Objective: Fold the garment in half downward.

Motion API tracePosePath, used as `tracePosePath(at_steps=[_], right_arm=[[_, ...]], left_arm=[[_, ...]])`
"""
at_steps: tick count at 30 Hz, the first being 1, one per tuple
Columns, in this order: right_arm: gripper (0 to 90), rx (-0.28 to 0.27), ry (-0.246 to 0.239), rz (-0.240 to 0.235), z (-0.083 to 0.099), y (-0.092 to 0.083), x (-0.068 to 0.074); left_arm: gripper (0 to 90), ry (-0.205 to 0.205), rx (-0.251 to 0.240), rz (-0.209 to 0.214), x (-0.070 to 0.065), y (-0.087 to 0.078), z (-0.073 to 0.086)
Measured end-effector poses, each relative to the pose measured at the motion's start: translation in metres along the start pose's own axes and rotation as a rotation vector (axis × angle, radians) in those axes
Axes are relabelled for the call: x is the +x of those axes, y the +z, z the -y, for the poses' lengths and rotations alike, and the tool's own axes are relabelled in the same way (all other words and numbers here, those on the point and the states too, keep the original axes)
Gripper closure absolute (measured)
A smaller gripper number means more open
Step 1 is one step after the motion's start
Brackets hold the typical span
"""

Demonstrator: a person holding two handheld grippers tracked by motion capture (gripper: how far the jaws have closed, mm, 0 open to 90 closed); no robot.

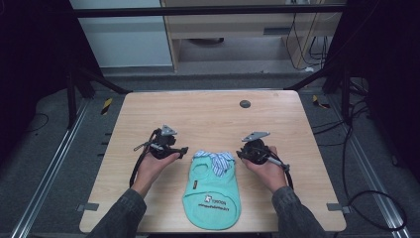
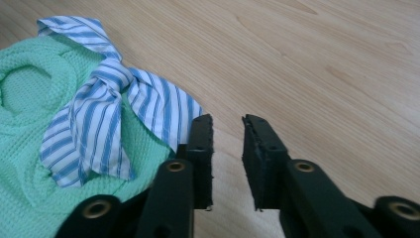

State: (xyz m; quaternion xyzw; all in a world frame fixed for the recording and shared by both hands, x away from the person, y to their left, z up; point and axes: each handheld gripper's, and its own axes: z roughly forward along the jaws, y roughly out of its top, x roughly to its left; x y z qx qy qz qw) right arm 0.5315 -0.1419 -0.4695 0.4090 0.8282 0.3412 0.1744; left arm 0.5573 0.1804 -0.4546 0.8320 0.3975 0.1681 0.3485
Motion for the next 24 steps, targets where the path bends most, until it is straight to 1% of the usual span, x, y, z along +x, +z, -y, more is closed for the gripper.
tracePosePath(at_steps=[1,3,5,6,7,9,10,11,13,14,15,16,18,20,22,24], right_arm=[[78.0,0.002,-0.007,-0.004,-0.001,0.002,0.000],[80.0,0.007,0.001,-0.018,-0.004,0.005,0.000],[80.1,0.009,-0.001,-0.024,-0.005,0.007,0.001],[80.1,0.013,-0.004,-0.029,-0.007,0.009,0.002],[80.1,0.021,-0.004,-0.036,-0.010,0.012,0.005],[79.9,0.024,-0.001,-0.043,-0.011,0.014,0.006],[79.3,0.026,0.000,-0.048,-0.013,0.015,0.007],[78.6,0.031,-0.007,-0.048,-0.015,0.017,0.008],[76.7,0.042,0.008,-0.059,-0.017,0.021,0.009],[76.7,0.042,0.008,-0.059,-0.017,0.021,0.009],[75.5,0.059,0.003,-0.053,-0.018,0.025,0.009],[75.1,0.063,0.004,-0.055,-0.018,0.026,0.009],[74.0,0.065,0.008,-0.052,-0.018,0.027,0.010],[72.2,0.076,0.014,-0.062,-0.017,0.030,0.010],[70.8,0.080,0.014,-0.063,-0.017,0.031,0.010],[69.2,0.085,0.012,-0.068,-0.016,0.032,0.010]], left_arm=[[39.6,0.002,-0.002,0.003,-0.001,0.002,-0.002],[43.4,-0.001,-0.004,0.011,-0.001,0.004,-0.005],[45.0,-0.004,-0.007,0.024,-0.003,0.007,-0.008],[46.3,0.007,-0.001,0.026,-0.005,0.009,-0.010],[49.2,0.009,0.014,0.033,-0.008,0.013,-0.012],[49.9,0.009,0.018,0.039,-0.009,0.015,-0.013],[51.7,0.015,0.024,0.045,-0.011,0.018,-0.015],[52.1,0.018,0.029,0.049,-0.013,0.020,-0.016],[51.9,0.027,0.035,0.051,-0.017,0.023,-0.017],[51.9,0.034,0.044,0.057,-0.019,0.025,-0.018],[50.6,0.037,0.049,0.058,-0.021,0.028,-0.018],[50.1,0.041,0.068,0.061,-0.023,0.033,-0.018],[50.1,0.048,0.077,0.060,-0.023,0.036,-0.017],[48.2,0.036,0.087,0.067,-0.024,0.041,-0.015],[48.2,0.040,0.093,0.067,-0.025,0.043,-0.014],[47.9,0.029,0.091,0.068,-0.026,0.046,-0.013]])
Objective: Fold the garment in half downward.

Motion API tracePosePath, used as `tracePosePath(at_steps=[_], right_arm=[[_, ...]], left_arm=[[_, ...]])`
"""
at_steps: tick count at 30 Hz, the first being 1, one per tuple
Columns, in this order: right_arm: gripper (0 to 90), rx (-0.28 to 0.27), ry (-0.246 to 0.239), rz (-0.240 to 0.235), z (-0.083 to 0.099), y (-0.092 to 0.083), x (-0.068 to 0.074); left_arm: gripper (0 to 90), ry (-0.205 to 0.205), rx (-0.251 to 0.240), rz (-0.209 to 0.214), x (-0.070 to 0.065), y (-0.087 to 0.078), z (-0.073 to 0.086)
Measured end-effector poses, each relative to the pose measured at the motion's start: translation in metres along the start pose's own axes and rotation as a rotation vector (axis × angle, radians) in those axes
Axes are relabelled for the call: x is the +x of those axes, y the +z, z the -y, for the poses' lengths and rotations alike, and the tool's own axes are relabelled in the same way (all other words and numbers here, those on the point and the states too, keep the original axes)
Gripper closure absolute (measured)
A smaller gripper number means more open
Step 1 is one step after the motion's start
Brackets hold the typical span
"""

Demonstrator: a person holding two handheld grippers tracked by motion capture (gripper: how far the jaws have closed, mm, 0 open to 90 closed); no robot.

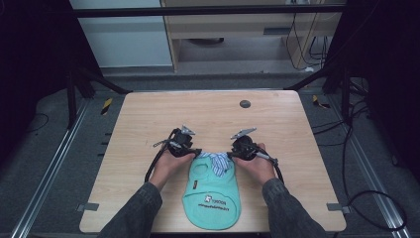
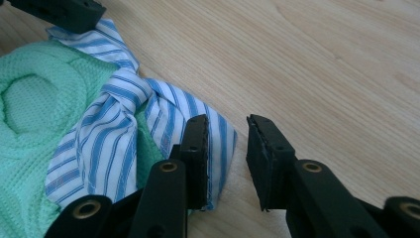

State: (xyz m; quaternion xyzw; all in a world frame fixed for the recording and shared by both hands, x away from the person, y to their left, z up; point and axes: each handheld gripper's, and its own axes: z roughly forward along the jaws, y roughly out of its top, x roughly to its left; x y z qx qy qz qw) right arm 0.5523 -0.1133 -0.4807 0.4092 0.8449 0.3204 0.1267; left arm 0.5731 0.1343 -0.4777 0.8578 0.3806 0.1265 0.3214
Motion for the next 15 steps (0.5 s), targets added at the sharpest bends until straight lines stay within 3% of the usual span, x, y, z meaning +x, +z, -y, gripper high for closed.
tracePosePath(at_steps=[11,15], right_arm=[[59.8,0.028,0.006,-0.017,0.0013,0.0090,0.0035],[60.7,0.036,0.000,-0.015,0.0007,0.0089,0.0049]], left_arm=[[44.9,0.024,0.038,0.004,-0.0029,0.0071,0.0041],[44.0,0.028,0.043,0.013,-0.0029,0.0079,0.0052]])
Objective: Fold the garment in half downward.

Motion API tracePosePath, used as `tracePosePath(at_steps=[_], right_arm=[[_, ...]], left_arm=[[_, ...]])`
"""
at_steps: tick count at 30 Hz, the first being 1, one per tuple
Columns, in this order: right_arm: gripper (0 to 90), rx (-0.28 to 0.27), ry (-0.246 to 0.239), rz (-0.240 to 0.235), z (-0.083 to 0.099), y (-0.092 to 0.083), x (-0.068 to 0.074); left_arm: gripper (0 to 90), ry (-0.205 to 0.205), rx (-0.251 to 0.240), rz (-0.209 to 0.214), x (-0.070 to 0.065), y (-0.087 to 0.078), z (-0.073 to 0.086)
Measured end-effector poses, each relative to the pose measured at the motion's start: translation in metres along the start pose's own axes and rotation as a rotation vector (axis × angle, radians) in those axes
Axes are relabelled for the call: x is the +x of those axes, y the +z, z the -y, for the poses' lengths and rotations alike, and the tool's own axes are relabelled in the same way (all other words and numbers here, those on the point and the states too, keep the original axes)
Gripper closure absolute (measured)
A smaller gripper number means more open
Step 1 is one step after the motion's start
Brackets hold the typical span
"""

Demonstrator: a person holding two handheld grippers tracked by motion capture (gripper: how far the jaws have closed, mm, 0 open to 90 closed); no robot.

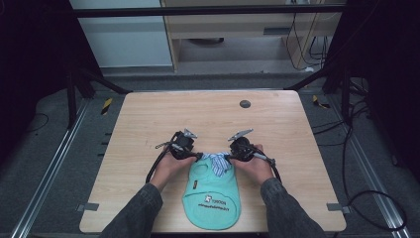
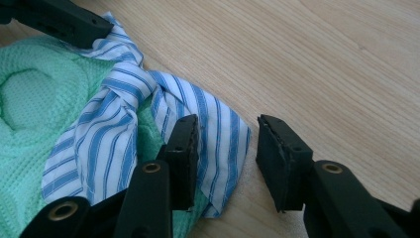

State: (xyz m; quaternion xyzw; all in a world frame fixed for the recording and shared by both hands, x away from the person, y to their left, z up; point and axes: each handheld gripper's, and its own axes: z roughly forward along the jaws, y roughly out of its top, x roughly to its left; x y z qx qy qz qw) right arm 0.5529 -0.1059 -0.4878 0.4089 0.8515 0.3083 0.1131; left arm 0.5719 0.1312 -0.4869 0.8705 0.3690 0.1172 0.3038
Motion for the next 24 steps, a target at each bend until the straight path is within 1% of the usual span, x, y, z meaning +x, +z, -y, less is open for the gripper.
tracePosePath(at_steps=[1,2,3,5,6,7,8,9,10,11,13,14,15,17,18,21,22,23,24], right_arm=[[62.0,0.000,-0.012,0.001,0.000,0.000,0.000],[64.2,0.000,-0.013,-0.003,0.000,0.000,0.001],[64.2,0.000,-0.013,-0.003,0.000,0.000,0.001],[67.9,0.006,-0.018,-0.014,-0.001,0.000,0.002],[71.2,0.014,-0.021,-0.023,-0.001,0.000,0.003],[71.2,0.014,-0.021,-0.023,-0.001,0.000,0.003],[72.7,0.017,-0.022,-0.026,-0.002,0.000,0.003],[74.6,0.020,-0.033,-0.029,-0.002,0.000,0.003],[79.1,0.027,-0.040,-0.036,-0.003,0.000,0.004],[79.1,0.027,-0.040,-0.036,-0.003,0.000,0.004],[81.7,0.032,-0.049,-0.035,-0.004,0.000,0.006],[82.3,0.036,-0.052,-0.035,-0.004,0.000,0.007],[82.4,0.038,-0.068,-0.032,-0.005,0.000,0.008],[83.0,0.034,-0.080,-0.030,-0.006,-0.003,0.009],[83.1,0.029,-0.089,-0.030,-0.006,-0.005,0.009],[83.1,0.021,-0.098,-0.032,-0.007,-0.009,0.009],[83.1,0.008,-0.110,-0.038,-0.008,-0.014,0.010],[83.1,0.008,-0.110,-0.038,-0.008,-0.014,0.010],[83.1,0.004,-0.117,-0.037,-0.010,-0.019,0.011]], left_arm=[[44.0,0.006,-0.003,-0.001,-0.001,0.000,0.000],[44.1,0.006,-0.003,-0.001,-0.001,0.000,0.000],[44.1,0.009,-0.001,-0.003,-0.001,0.000,0.000],[47.3,0.016,-0.001,0.008,-0.003,0.000,0.001],[55.1,0.030,-0.002,0.022,-0.006,-0.001,0.001],[59.6,0.030,-0.002,0.022,-0.006,-0.001,0.001],[59.6,0.034,-0.002,0.029,-0.007,-0.002,0.001],[64.6,0.038,-0.001,0.038,-0.009,-0.002,0.001],[73.6,0.037,0.001,0.051,-0.010,-0.002,0.001],[73.6,0.043,0.003,0.055,-0.011,-0.002,0.001],[80.0,0.055,0.006,0.058,-0.014,-0.002,0.001],[81.4,0.059,0.010,0.056,-0.015,-0.003,0.000],[82.6,0.065,0.012,0.052,-0.016,-0.003,0.000],[85.5,0.085,0.014,0.038,-0.018,-0.004,0.000],[85.8,0.107,0.012,0.031,-0.019,-0.007,-0.001],[86.1,0.118,0.009,0.034,-0.020,-0.009,-0.001],[86.2,0.122,0.006,0.032,-0.020,-0.011,-0.002],[86.2,0.124,-0.001,0.034,-0.020,-0.014,-0.003],[86.3,0.126,-0.004,0.035,-0.019,-0.016,-0.004]])
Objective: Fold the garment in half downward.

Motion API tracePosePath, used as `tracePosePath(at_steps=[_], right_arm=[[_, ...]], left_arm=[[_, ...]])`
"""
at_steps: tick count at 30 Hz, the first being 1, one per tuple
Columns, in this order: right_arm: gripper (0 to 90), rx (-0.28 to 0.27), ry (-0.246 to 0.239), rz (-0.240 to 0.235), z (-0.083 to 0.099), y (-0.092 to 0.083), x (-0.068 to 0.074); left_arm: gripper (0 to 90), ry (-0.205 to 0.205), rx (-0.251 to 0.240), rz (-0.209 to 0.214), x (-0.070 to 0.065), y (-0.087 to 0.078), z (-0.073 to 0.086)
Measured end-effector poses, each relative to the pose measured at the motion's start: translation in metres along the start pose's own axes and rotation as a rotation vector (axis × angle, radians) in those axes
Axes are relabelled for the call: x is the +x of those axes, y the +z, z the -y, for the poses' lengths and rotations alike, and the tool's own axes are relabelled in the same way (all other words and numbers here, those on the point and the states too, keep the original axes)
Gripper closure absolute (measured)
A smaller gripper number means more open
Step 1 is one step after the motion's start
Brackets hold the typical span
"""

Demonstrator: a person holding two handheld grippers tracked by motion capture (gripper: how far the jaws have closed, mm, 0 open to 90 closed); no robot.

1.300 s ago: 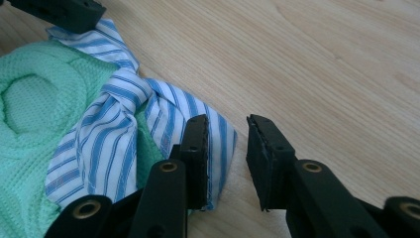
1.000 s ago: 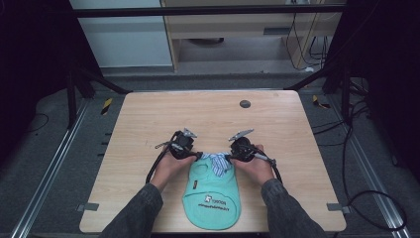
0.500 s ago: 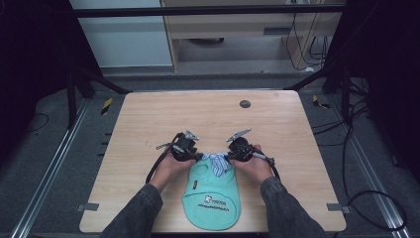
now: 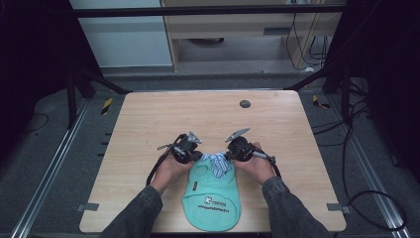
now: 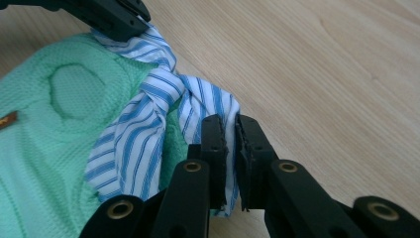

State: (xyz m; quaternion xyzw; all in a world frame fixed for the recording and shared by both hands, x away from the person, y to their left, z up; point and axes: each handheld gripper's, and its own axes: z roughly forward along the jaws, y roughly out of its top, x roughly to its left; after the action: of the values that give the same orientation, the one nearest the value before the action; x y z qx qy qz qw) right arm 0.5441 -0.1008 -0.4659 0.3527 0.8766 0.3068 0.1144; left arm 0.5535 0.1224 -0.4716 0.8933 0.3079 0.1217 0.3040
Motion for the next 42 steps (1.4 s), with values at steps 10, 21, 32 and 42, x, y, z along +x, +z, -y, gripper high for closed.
tracePosePath(at_steps=[10,21,32,42], right_arm=[[83.2,-0.012,-0.074,0.003,-0.011,-0.022,0.003],[83.4,-0.008,-0.142,0.020,-0.021,-0.036,0.005],[83.5,-0.014,-0.194,0.017,-0.029,-0.044,0.007],[83.6,-0.022,-0.239,0.026,-0.040,-0.055,0.009]], left_arm=[[86.4,0.026,-0.052,0.006,0.000,-0.023,-0.011],[86.5,0.051,-0.070,0.011,-0.002,-0.038,-0.020],[86.5,0.048,-0.070,0.019,0.002,-0.046,-0.022],[86.5,0.056,-0.085,0.004,0.006,-0.056,-0.029]])
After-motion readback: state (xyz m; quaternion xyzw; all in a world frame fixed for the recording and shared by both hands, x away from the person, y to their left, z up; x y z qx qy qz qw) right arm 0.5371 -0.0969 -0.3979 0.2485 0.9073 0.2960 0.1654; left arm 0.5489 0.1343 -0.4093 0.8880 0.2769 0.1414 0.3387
